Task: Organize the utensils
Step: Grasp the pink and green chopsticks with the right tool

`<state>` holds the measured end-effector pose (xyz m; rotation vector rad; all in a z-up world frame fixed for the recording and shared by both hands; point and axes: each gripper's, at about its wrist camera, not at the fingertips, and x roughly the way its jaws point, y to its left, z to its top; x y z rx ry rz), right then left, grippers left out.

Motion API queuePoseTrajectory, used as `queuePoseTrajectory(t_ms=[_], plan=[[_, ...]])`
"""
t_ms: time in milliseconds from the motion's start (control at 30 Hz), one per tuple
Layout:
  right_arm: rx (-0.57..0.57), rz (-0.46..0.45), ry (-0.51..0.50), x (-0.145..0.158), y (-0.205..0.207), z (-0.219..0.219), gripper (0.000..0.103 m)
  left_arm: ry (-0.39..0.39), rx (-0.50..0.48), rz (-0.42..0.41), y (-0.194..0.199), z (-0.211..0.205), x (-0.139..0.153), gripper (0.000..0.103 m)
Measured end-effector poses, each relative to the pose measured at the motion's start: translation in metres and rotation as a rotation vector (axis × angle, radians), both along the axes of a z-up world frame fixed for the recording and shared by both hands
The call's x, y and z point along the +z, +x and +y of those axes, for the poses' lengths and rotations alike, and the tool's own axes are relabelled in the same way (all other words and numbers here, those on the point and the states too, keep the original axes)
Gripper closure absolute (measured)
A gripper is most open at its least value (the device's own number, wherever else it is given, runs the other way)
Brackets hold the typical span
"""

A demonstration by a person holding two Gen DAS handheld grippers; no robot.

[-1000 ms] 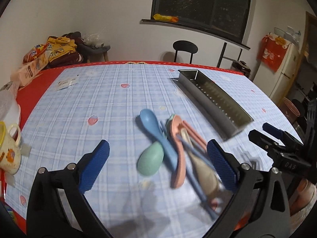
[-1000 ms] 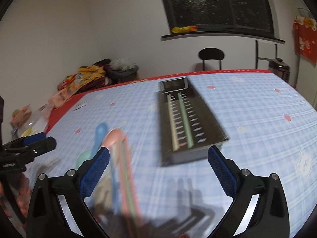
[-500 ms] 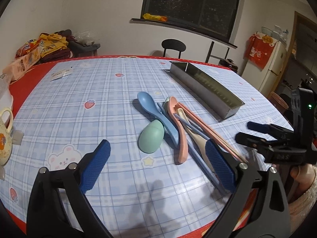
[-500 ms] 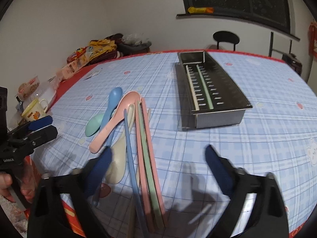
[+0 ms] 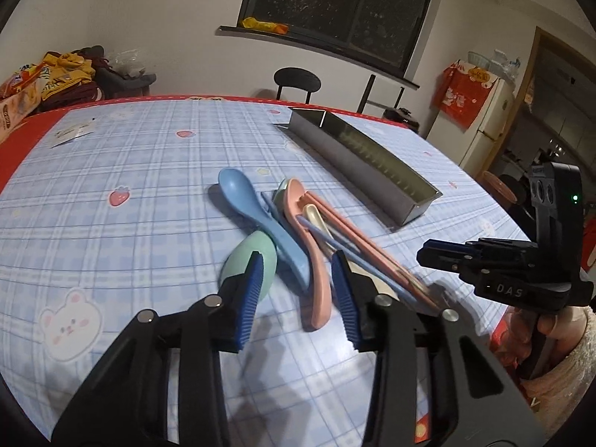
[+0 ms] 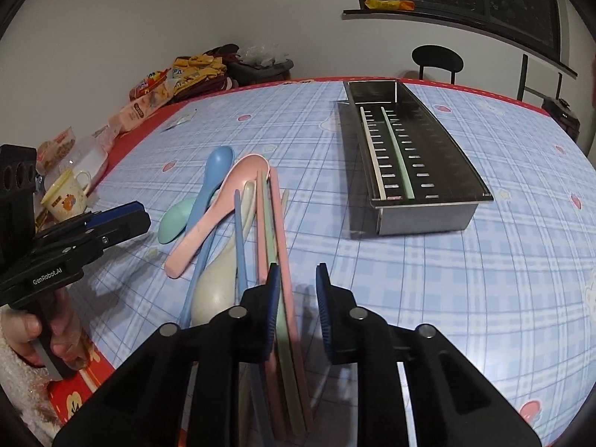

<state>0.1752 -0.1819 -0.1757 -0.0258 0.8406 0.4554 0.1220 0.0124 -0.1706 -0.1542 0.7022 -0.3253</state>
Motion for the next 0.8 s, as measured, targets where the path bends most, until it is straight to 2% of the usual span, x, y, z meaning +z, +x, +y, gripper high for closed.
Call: queuePoseTrajectory(t_ms=[167, 433, 600, 800], plan=[[0.020, 0.022, -0.003, -0.006, 0.006, 0.000, 0.087, -0.036, -0.019, 0.006, -0.001, 0.001, -0.003, 0.066], [0.077, 0.025, 0.013, -0.012, 0.009, 0.003, 0.087, -0.008, -0.010, -0.020, -0.007, -0.004, -0.001, 0.065], [0.093, 0.011, 0.007, -0.013, 0.005, 0.006, 0.087, -0.004, -0.013, 0.018, 0.000, -0.003, -0.006, 0.065], [0.092, -0.010, -0.014, -0.012, 0.001, 0.009, 0.087, -0.017, -0.011, 0.020, 0.000, 0.000, -0.006, 0.065]])
